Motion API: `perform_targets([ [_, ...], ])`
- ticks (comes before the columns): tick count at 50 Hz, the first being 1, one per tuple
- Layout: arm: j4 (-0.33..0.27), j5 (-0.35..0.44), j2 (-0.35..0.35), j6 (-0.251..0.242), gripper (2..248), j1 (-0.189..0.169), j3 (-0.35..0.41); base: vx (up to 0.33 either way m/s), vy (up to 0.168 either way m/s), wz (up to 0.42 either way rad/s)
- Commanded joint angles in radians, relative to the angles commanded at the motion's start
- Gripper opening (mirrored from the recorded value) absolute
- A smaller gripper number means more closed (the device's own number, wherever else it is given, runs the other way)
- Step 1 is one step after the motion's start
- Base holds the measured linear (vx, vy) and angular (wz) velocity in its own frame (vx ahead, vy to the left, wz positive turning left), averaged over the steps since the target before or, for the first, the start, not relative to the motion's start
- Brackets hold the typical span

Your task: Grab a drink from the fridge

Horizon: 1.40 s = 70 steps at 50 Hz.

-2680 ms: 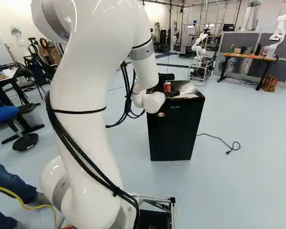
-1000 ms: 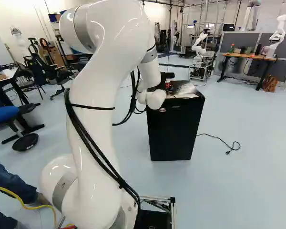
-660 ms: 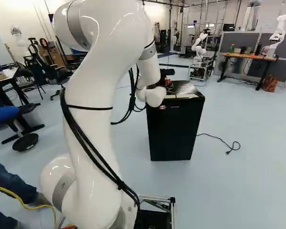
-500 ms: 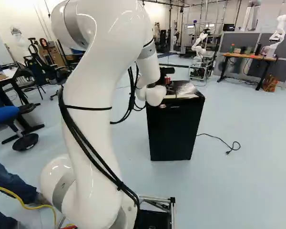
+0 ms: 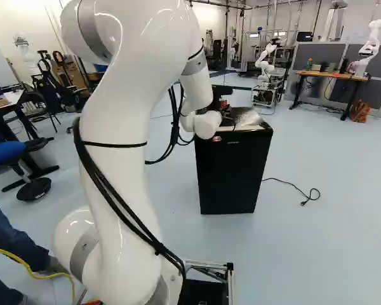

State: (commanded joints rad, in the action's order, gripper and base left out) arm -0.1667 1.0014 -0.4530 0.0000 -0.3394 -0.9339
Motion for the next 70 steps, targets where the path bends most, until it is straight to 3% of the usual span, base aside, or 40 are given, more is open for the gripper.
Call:
perform_targets([
  [35,0.023,-0.017,0.099,0.000,95,0.046,0.114,0.000,0.000,0.000],
  [70,0.072,-0.056,0.318,0.000,95,0.147,0.367,0.000,0.000,0.000],
])
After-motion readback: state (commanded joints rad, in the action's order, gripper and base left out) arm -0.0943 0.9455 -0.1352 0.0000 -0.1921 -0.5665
